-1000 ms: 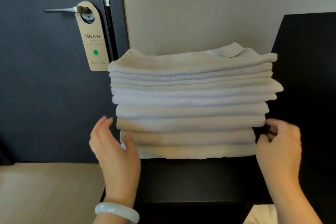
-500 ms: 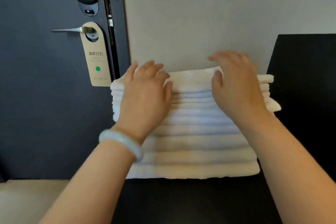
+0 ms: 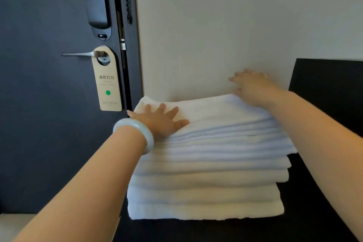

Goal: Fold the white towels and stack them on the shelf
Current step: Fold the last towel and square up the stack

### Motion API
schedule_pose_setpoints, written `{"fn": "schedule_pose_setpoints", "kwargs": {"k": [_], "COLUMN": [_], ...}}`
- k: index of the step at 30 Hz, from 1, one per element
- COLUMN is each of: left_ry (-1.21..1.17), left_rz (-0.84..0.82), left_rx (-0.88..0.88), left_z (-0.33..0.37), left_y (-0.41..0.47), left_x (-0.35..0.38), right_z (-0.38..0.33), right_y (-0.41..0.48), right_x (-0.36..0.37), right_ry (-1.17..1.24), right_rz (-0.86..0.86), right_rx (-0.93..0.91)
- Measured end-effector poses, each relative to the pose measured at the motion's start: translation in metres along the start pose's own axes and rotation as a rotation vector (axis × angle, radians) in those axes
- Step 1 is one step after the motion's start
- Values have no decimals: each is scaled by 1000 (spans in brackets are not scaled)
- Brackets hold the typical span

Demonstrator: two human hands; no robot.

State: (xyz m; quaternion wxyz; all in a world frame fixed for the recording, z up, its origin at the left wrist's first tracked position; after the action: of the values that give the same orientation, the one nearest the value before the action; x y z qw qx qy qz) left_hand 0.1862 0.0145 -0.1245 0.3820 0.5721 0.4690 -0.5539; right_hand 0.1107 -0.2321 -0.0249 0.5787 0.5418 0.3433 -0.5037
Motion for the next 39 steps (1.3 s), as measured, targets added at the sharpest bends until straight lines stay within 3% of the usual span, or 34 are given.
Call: {"fn": "schedule_pose_setpoints", "kwargs": {"k": [3,8,12,18,22,26,30,39], "left_ry": [67,-25,-80,-179,-141,-80,31,-49], "left_rz": [7,96,9,0,-7,-64,-59,-86], "left_rx": [8,67,41,94,104,73,147,60], "left_z": [4,13,-3,4,8,3,5,5], "left_y": [-2,8,27,29,23,22,23,19], "left_x": [-16,-44,-8,4,-2,-15,-14,-2], "right_z": [-54,-23,4,7,1,4,-6,8], "right_y": [-4,-15,-26,-40,-41,-23,-20,-34], "right_x": [33,53,67,90,81,54,62,94], "right_ry": [141,41,194,403,340,11,163,188], "right_rz": [-150,-272,-342,-290,-322,-383,-367,-464], "right_rx": [-228,-106,-7,40,32,47,-44,101]}}
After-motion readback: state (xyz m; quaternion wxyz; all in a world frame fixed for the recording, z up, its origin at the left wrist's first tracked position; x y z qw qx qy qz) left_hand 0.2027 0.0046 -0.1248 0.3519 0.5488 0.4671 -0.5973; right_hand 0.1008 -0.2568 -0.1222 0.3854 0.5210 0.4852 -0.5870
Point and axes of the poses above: each hand's wrist, its own y-axis towards the middle knuckle, its own x-axis out of the palm, z = x × y, the point moved 9 cm from there along y, towards the middle knuckle, and after that the axes turned 10 degrees about -x, right-handed, at the moved point
